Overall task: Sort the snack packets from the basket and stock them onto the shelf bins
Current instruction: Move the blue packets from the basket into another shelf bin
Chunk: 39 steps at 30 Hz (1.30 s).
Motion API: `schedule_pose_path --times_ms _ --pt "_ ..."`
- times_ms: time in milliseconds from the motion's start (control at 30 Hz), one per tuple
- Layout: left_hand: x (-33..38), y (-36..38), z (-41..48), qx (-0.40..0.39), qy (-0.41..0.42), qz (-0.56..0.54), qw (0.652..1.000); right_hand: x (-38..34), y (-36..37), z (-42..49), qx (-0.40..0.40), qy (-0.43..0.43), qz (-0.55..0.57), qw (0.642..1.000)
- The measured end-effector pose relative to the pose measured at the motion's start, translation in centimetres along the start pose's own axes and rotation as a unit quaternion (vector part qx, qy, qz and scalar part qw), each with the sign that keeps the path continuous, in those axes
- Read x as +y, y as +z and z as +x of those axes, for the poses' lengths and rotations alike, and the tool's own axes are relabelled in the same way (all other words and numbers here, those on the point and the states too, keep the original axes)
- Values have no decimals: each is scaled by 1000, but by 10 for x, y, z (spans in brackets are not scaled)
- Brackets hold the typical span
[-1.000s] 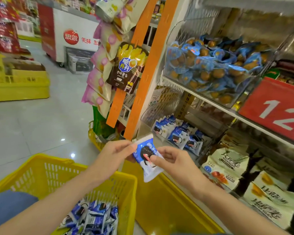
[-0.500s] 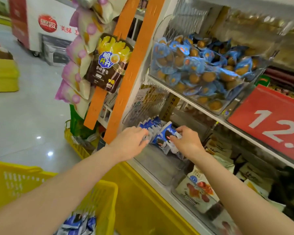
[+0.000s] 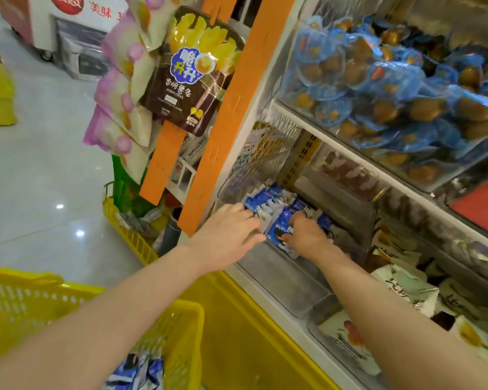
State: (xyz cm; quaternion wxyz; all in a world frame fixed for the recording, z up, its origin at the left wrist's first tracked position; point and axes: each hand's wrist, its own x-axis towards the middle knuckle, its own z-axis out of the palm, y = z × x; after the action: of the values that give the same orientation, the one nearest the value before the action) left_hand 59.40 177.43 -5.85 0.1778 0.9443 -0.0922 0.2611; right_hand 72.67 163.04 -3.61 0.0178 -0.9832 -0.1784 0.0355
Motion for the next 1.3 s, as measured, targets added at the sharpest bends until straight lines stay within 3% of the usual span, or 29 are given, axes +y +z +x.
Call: schedule_pose_path --times_ms 200,333,467,667,767,833,933,1000,1133,1300 --pt "1 -2 -1 -11 -7 -10 1000 -4 0 4 9 -12 -55 998" --pt "5 -5 -1 -17 -25 -12 999 -7 -9 -12 43 -19 9 999" --pt "11 -8 0 -23 -49 -13 998 -16 -13 -55 132 -112 134 976" --pt "22 -19 -14 -11 -71 -35 997 -14 15 -125 141 -230 10 963" --pt "25 -26 -43 43 -56 -43 997 -18 29 -149 188 -273 -40 943" --pt "25 -28 -73 84 -58 -36 994 -25 46 -160 216 -325 -12 921" --pt "10 -20 -130 115 -133 -27 984 -48 74 -173 159 -371 40 914" --pt "-4 -7 -172 78 -216 -30 973 -66 99 -180 86 -374 34 923" --pt "-37 28 -256 -107 -341 -38 933 -99 171 -194 -98 -342 39 934" --pt "-71 66 -330 -286 -457 -121 833 -124 256 -204 -263 -261 56 927"
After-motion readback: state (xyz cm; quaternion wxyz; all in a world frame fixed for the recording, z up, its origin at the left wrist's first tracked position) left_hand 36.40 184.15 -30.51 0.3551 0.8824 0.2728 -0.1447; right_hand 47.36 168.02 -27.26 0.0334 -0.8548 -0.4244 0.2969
